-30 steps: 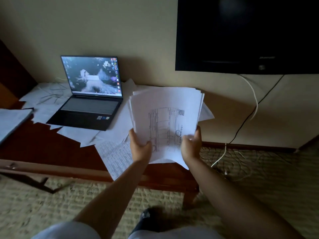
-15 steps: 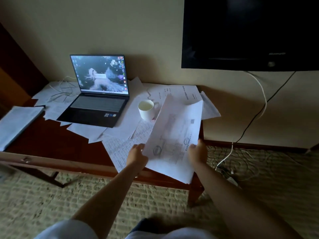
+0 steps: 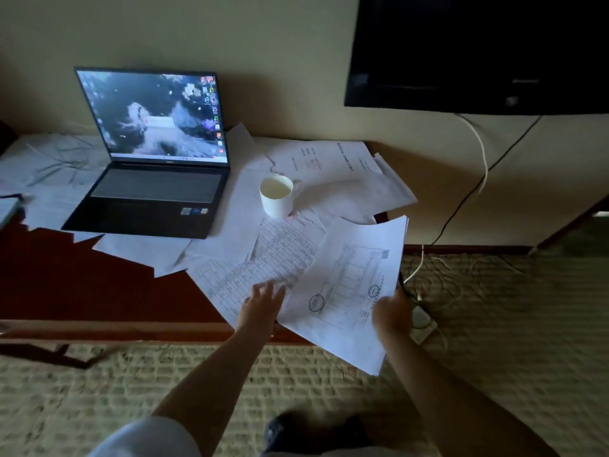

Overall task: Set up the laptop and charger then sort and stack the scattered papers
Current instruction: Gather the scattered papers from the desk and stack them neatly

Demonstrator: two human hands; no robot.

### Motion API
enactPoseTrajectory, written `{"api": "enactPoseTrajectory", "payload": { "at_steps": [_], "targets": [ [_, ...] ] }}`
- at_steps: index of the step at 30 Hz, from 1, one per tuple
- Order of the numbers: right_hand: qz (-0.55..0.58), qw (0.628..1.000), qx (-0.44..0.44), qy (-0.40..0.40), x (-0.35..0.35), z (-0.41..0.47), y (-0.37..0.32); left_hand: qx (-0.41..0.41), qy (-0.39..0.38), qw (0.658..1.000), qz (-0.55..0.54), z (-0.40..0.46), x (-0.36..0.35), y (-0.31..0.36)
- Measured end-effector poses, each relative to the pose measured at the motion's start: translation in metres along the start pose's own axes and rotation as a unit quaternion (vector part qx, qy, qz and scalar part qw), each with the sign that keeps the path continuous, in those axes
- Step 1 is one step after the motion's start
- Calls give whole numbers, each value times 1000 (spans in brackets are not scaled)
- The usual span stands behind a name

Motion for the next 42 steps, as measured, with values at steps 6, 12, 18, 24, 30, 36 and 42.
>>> {"api": "enactPoseTrajectory", "payload": {
  "at_steps": [6,12,18,24,30,36,42],
  "targets": [
    [-36,999,-1,28,1,-12,-11,41,35,966,-253,-9,39,-41],
    [-17,999,-11,33,5,-23,-16,32,190,899,-392,-35,76,-67],
    [34,998,-27,46,5,-32,-16,-10,290,861,-417,-62,97,-62],
    [160,986,-41,-38,-32,-40,-25,-122,250,858,-433,-65,90,-8],
    [250,958,-46,-135,-70,-49,-33,-155,223,851,-450,-69,70,11],
    [348,917,-73,-182,-91,-58,-45,-151,151,823,-526,-60,54,3],
    [279,948,-53,-147,-94,-54,-52,-161,67,788,-590,-50,41,-2]
  ]
}}
Point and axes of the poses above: each hand's wrist, its own z-axis towards the middle knuckle, its own x-axis out of the back of the hand, y = z × x, the point moved 8 cm from there along z, towards the middle knuckle, and after that the axes turned 12 degrees about -y, right-handed, at the moved point
